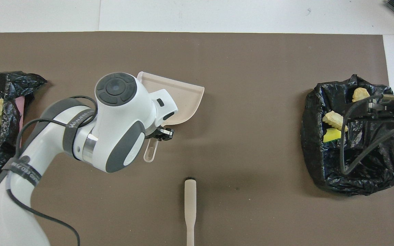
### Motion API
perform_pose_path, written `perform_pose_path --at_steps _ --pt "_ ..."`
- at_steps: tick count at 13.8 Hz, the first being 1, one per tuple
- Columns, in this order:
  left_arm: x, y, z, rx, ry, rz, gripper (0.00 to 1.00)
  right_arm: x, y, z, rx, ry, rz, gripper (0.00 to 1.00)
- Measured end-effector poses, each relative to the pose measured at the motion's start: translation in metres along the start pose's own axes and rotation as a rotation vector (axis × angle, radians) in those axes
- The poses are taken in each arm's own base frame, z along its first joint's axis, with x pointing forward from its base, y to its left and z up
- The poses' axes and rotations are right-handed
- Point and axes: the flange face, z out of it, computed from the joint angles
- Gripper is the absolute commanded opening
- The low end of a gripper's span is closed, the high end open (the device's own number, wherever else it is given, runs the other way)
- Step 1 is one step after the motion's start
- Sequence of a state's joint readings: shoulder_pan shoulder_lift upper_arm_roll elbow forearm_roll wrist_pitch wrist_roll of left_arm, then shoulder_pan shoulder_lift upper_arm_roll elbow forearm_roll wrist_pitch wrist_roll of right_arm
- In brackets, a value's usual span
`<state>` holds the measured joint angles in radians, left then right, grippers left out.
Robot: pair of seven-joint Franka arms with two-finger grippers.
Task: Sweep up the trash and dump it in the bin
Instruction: 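Bring the empty dustpan back to the table center with the left gripper, then release the dustpan and raise the left gripper away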
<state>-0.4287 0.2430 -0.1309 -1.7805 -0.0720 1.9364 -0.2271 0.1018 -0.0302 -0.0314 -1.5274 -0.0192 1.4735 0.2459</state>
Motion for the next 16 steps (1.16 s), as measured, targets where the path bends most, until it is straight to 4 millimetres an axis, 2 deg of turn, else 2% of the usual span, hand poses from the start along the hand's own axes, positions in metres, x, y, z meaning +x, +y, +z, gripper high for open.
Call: perform_pose_path --at_steps 2,3,4,5,7,8,10,13,16 --pt "0.003 0.027 0.021 -0.015 0.008 -0.037 0.00 0.000 0.000 0.000 0.000 0.000 0.000 1.00" --pt "0.004 0.039 0.032 -0.022 0.011 -0.050 0.06 0.000 0.000 0.000 0.000 0.000 0.000 1.00" --pt "0.004 0.052 0.045 -0.027 0.012 -0.063 0.77 0.000 0.000 0.000 0.000 0.000 0.000 1.00" --pt "0.004 0.062 0.055 -0.028 0.013 -0.076 1.00 0.000 0.000 0.000 0.000 0.000 0.000 1.00" --pt "0.006 0.064 0.060 -0.029 0.017 -0.104 1.00 0.000 0.000 0.000 0.000 0.000 0.000 1.00" --pt "0.010 0.054 0.053 -0.030 0.024 -0.125 1.00 0.000 0.000 0.000 0.000 0.000 0.000 1.00" --pt "0.021 0.012 0.023 -0.037 0.048 -0.186 1.00 0.000 0.000 0.000 0.000 0.000 0.000 1.00" --pt "0.029 -0.064 -0.030 -0.052 0.091 -0.273 1.00 0.000 0.000 0.000 0.000 0.000 0.000 1.00" --pt "0.029 -0.131 -0.067 -0.053 0.096 -0.287 1.00 0.000 0.000 0.000 0.000 0.000 0.000 1.00"
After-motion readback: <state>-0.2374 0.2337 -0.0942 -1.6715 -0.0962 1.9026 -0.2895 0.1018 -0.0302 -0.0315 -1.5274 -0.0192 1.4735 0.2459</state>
